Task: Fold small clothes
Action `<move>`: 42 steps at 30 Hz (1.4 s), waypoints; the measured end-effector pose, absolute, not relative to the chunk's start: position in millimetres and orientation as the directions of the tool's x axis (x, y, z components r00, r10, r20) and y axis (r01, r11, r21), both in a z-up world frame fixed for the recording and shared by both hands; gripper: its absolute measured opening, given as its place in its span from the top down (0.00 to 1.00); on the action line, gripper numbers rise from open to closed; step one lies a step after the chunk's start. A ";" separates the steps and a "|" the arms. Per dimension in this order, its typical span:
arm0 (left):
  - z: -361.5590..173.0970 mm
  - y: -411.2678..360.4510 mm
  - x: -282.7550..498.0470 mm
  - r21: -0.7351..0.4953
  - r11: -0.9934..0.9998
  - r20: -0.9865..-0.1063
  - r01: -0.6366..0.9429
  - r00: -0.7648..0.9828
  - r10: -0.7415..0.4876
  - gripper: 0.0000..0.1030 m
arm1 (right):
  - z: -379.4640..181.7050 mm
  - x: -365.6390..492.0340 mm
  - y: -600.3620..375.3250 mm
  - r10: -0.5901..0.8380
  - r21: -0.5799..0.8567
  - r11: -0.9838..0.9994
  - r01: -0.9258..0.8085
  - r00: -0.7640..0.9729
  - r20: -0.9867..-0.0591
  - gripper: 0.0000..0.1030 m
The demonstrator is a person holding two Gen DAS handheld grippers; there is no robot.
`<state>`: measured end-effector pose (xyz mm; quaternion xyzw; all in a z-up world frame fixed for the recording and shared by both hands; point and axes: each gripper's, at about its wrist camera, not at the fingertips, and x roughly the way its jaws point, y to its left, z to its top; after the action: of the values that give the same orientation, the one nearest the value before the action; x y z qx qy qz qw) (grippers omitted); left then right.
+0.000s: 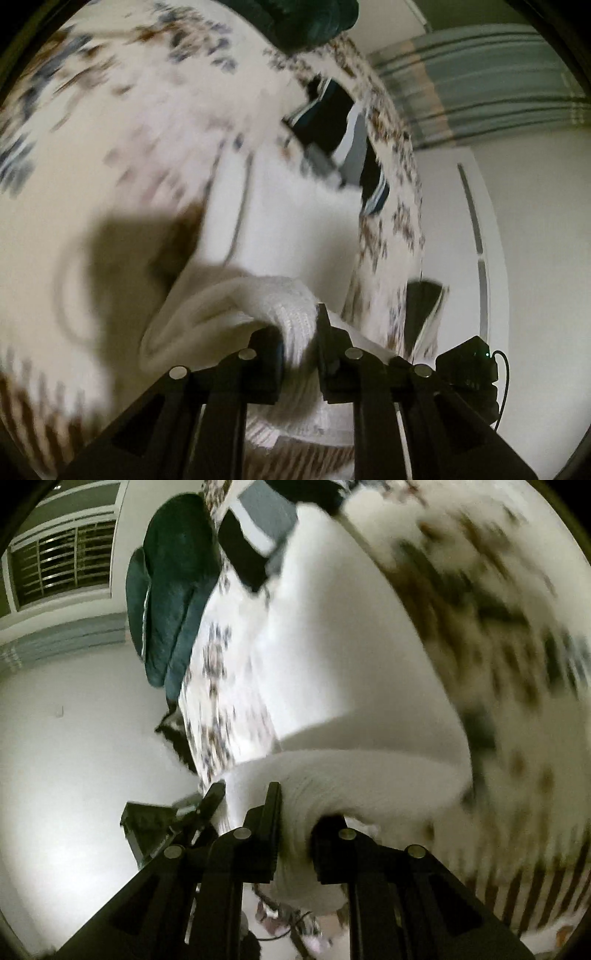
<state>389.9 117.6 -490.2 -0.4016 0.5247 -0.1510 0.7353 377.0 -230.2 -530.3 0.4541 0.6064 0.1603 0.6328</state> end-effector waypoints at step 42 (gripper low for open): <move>-553.5 152.0 518.7 -0.562 0.769 -0.817 -0.305 0.353 -0.457 0.81 | -570.7 588.4 -296.1 0.516 0.564 0.801 0.201 0.246 -0.820 0.99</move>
<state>518.7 152.0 -553.5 -0.3361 0.5666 -0.0507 0.7506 588.4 -296.1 -570.7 0.2965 0.6045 0.1077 0.7315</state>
